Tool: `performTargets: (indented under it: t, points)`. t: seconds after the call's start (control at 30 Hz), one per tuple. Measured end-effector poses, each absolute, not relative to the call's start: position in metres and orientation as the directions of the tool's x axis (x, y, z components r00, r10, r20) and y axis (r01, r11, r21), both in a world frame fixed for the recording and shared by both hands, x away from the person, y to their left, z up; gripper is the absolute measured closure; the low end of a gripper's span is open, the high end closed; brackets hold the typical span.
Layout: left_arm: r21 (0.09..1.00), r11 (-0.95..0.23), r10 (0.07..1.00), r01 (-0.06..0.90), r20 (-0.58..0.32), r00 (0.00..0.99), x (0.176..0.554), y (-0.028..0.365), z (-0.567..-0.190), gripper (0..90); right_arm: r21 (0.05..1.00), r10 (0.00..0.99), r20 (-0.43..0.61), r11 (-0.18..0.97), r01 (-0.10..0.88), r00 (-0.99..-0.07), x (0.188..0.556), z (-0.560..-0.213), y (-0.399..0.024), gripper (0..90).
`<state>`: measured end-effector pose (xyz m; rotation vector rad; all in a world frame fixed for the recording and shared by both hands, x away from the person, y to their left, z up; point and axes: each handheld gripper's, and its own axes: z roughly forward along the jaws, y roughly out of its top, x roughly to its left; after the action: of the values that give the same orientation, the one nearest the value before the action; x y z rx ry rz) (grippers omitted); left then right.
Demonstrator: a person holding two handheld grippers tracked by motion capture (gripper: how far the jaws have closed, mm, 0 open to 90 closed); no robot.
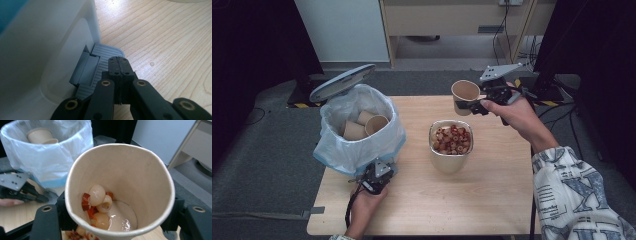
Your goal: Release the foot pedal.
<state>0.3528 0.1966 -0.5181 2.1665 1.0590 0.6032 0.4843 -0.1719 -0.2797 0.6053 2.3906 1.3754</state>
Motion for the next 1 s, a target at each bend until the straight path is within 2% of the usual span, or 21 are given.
performTargets:
  t: [1.0]
  points:
    - [0.716, -0.47, 0.814, 0.516, 0.126, 0.567, 0.352, 0.196, -0.518, 89.8, 0.884, 0.445, 0.005, 0.417, 0.212, -0.895, 0.479, -0.264, -0.09, 32.3]
